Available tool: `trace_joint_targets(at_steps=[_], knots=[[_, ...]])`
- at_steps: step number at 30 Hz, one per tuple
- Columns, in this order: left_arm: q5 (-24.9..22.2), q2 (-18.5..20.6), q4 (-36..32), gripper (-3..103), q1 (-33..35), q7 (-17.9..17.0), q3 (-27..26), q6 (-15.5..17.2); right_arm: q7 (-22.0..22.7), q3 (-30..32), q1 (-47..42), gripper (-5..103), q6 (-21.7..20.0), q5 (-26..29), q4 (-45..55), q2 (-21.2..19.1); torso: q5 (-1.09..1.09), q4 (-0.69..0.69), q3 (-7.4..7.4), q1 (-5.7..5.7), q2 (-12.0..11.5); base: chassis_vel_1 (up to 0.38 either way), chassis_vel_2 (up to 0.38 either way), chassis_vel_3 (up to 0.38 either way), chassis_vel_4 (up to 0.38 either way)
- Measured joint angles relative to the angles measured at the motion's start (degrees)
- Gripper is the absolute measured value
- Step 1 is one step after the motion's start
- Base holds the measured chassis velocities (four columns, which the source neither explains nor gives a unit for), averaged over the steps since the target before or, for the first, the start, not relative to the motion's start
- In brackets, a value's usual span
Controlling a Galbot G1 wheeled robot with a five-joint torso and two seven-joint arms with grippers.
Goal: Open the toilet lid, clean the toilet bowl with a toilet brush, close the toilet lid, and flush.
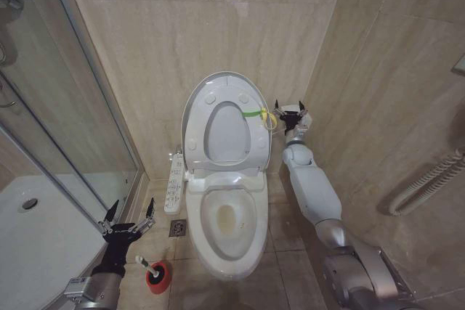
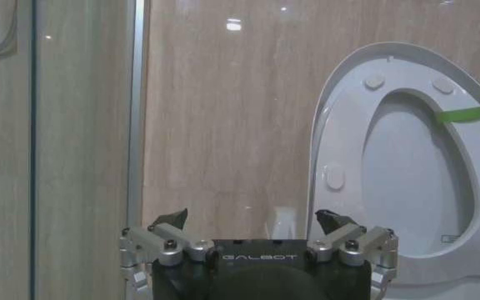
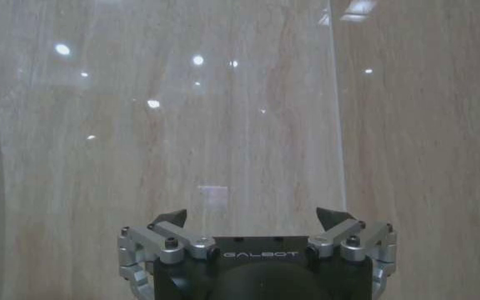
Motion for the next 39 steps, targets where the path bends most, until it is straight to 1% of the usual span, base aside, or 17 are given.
trace_joint_targets(at_steps=[6, 15, 18, 20, 24, 27, 28, 31, 39], knots=[[0.00, 0.00, 0.00, 100, 0.00, 0.00, 0.00, 0.00, 0.24, -1.09, 0.00, 100, -0.40, -0.30, 1.48, 0.48, 0.00, 0.00, 0.00, -0.01, 0.00, 0.000, 0.000, 0.000, 0.000], [0.00, 0.00, 0.00, 100, 0.00, 0.00, 0.00, 0.00, 1.58, -3.39, 0.50, 100, -0.89, -0.70, 1.89, 2.74, 0.00, 0.02, 0.00, 0.00, 0.00, 0.000, 0.000, 0.000, 0.000], [0.00, 0.00, 0.00, 100, 0.00, 0.00, 0.00, 0.00, 1.78, -4.57, -0.41, 100, -1.59, 0.03, 3.50, 2.50, -0.01, -0.03, 0.00, -0.01, 0.00, 0.000, 0.000, 0.000, 0.000], [0.00, 0.00, 0.00, 100, 0.00, 0.00, 0.00, 0.00, 1.75, -4.99, -0.79, 100, -1.85, 0.86, 4.00, 2.26, -0.01, -0.02, 0.00, -0.01, 0.00, 0.000, 0.000, 0.000, 0.000], [0.00, 0.00, 0.00, 100, 0.00, 0.00, 0.00, 0.00, 1.25, -6.17, -2.38, 100, -2.71, 2.53, 5.76, 0.74, 0.00, 0.01, 0.00, -0.01, 0.00, 0.000, 0.000, 0.000, 0.000], [0.00, 0.00, 0.00, 100, 0.00, 0.00, 0.00, 0.00, 0.57, -7.47, -5.04, 100, -3.58, 4.61, 9.22, -1.86, 0.00, 0.02, 0.00, -0.01, 0.00, 0.000, 0.000, 0.000, 0.000], [0.00, 0.00, 0.00, 100, 0.00, 0.00, 0.00, 0.00, 0.57, -7.47, -5.04, 100, -3.58, 4.61, 9.22, -1.86, 0.00, 0.02, 0.00, -0.01, 0.00, 0.000, 0.000, 0.000, 0.000], [0.00, 0.00, 0.00, 100, 0.00, 0.00, 0.00, 0.00, 0.60, -8.60, -8.22, 100, -5.00, 7.52, 13.49, -4.21, 0.01, 0.01, -0.01, -0.01, 0.00, 0.000, 0.000, 0.000, 0.000], [0.00, 0.00, 0.00, 100, 0.00, 0.00, 0.00, 0.00, 0.98, -10.19, -14.08, 100, -5.68, 8.77, 20.03, -7.48, 0.01, 0.01, -0.01, -0.01, 0.00, 0.000, 0.000, 0.000, 0.000]])
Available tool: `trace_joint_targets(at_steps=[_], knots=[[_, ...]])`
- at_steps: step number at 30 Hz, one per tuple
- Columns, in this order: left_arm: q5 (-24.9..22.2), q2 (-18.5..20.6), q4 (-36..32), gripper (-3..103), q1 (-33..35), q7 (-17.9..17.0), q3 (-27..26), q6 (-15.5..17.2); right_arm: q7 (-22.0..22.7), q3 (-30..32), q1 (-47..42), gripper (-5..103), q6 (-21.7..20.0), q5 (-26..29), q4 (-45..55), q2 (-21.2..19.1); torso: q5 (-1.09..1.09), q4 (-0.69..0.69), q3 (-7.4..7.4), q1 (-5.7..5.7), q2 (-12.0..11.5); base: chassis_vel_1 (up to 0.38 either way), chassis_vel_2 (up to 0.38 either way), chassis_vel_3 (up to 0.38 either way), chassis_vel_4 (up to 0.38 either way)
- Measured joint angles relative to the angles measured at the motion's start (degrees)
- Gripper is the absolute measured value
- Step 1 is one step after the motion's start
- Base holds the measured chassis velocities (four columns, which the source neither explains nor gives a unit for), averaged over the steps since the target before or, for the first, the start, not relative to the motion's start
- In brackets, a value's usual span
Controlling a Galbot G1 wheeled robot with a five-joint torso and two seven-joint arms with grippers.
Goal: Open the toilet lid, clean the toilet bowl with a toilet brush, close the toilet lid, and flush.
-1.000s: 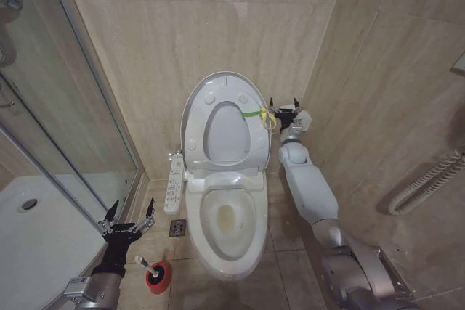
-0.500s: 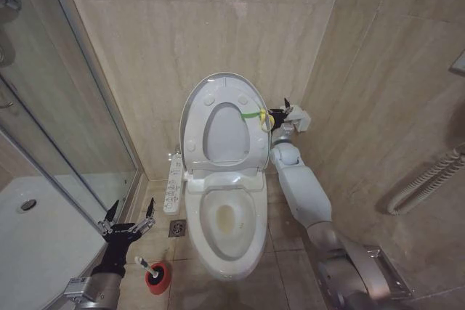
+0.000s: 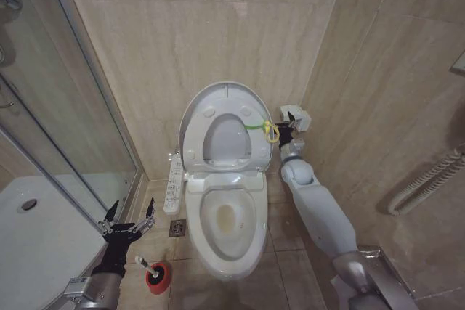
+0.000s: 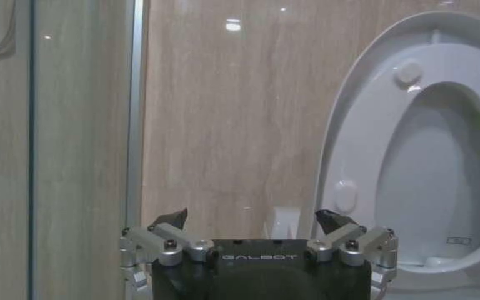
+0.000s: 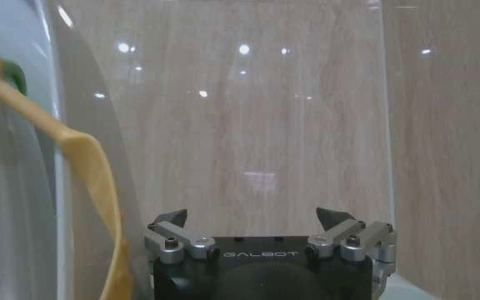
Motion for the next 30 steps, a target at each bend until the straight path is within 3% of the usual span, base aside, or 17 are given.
trace_joint_targets(at_steps=[7, 15, 30], knots=[[0.00, 0.00, 0.00, 100, 0.00, 0.00, 0.00, 0.00, 0.80, -0.32, -5.48, 100, -0.62, 0.93, 6.17, -2.50, 0.00, 0.01, 0.00, 0.00, 0.00, 0.000, 0.000, 0.000, 0.000], [0.00, 0.00, 0.00, 100, 0.00, -0.02, 0.00, 0.00, 1.15, 2.90, -17.83, 100, -0.68, 2.05, 15.28, -5.83, -0.01, -0.02, -0.01, 0.00, 0.01, 0.000, 0.000, 0.000, 0.000], [0.00, 0.00, 0.00, 100, 0.00, 0.00, 0.00, 0.00, 2.69, 5.42, -30.04, 100, 0.08, 1.45, 24.09, -4.92, 0.00, 0.00, 0.00, 0.00, 0.00, 0.000, 0.000, 0.000, 0.000]])
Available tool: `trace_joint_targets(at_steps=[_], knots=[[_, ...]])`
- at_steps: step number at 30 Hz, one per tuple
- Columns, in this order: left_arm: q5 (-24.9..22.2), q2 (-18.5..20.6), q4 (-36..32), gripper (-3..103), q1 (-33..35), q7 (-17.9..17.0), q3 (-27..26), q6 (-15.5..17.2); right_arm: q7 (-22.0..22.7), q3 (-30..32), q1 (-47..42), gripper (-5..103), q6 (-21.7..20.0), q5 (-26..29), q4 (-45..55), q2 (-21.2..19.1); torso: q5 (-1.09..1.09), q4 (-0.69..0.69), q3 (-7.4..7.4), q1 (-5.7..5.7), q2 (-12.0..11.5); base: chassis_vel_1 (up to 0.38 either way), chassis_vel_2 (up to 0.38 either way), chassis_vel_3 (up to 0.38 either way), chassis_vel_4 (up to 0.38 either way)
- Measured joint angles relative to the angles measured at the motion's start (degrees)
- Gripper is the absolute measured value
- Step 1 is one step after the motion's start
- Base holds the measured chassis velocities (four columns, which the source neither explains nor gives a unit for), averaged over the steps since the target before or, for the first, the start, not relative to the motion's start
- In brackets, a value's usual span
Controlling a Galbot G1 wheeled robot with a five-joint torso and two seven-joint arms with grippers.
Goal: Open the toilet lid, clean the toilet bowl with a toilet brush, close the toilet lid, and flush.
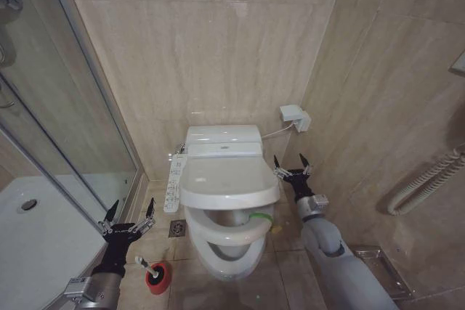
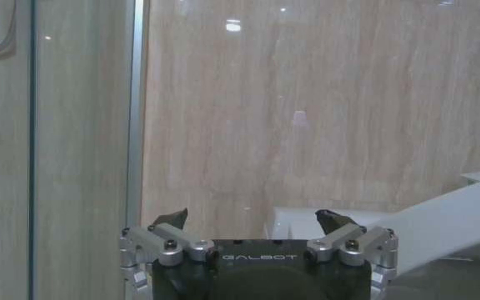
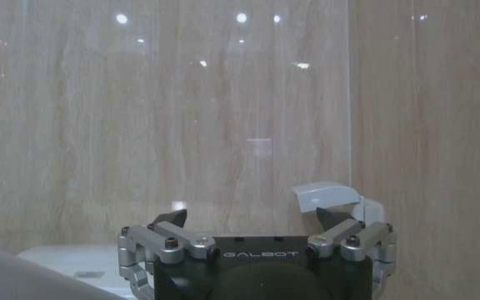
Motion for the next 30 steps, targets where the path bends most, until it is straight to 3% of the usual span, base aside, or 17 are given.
trace_joint_targets(at_steps=[14, 22, 30], knots=[[0.00, 0.00, 0.00, 100, 0.00, 0.00, 0.00, 0.00, 1.76, 4.86, -8.72, 100, -0.54, -1.59, 7.43, 1.85, -0.01, -0.01, 0.00, 0.00, 0.00, 0.000, 0.000, 0.000, 0.000], [0.00, 0.00, 0.00, 100, 0.00, 0.00, 0.00, 0.00, 1.93, 9.40, -14.96, 100, -1.74, -4.94, 13.34, 6.14, -0.01, -0.01, 0.00, 0.00, 0.00, 0.000, 0.000, 0.000, 0.000], [0.00, 0.00, 0.00, 100, 0.00, 0.00, 0.00, 0.00, 2.15, 10.39, -18.62, 100, -2.62, -5.68, 17.98, 7.69, -0.01, -0.01, 0.00, 0.00, 0.00, 0.000, 0.000, 0.000, 0.000]])
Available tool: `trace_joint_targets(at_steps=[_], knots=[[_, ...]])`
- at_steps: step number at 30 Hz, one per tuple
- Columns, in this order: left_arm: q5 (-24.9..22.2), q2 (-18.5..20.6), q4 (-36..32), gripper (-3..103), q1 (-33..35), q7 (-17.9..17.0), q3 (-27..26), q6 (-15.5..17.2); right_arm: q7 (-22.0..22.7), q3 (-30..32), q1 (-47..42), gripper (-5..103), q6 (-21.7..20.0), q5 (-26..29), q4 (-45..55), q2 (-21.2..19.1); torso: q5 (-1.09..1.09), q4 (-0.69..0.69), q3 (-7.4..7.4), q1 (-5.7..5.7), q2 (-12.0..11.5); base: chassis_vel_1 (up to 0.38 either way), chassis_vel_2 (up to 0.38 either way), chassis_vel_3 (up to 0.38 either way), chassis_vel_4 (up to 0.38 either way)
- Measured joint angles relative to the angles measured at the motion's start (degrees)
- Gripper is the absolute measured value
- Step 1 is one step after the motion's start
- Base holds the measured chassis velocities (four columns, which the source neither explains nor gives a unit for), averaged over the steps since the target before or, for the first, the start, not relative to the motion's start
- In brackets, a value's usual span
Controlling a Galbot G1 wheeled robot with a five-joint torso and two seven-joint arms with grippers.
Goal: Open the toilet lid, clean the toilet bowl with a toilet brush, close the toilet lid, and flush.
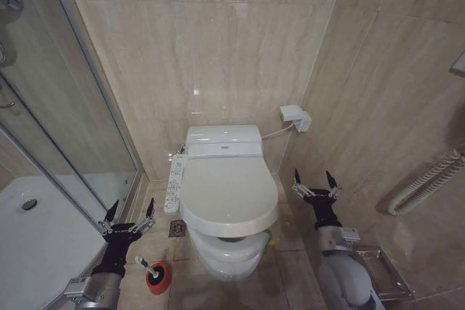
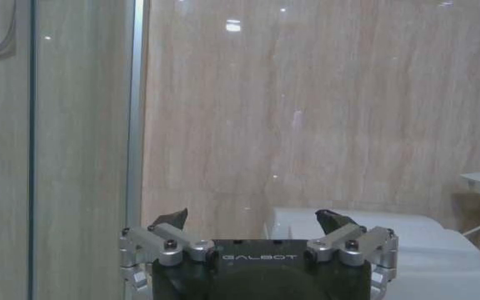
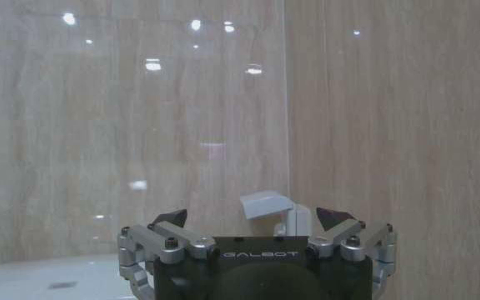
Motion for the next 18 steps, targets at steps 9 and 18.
trace_joint_targets(at_steps=[9, 18], knots=[[0.00, 0.00, 0.00, 100, 0.00, 0.00, 0.00, 0.00, -1.43, -0.79, -2.46, 100, -0.59, -0.75, 2.96, 0.79, 0.00, 0.00, 0.00, 0.01, 0.00, 0.000, 0.000, 0.000, 0.000], [0.00, 0.00, 0.00, 100, 0.00, 0.00, 0.00, 0.00, -2.18, -0.64, -3.17, 100, -3.30, -1.05, 4.56, 1.09, 0.00, 0.00, 0.00, 0.01, 0.00, 0.000, 0.000, 0.000, 0.000]])
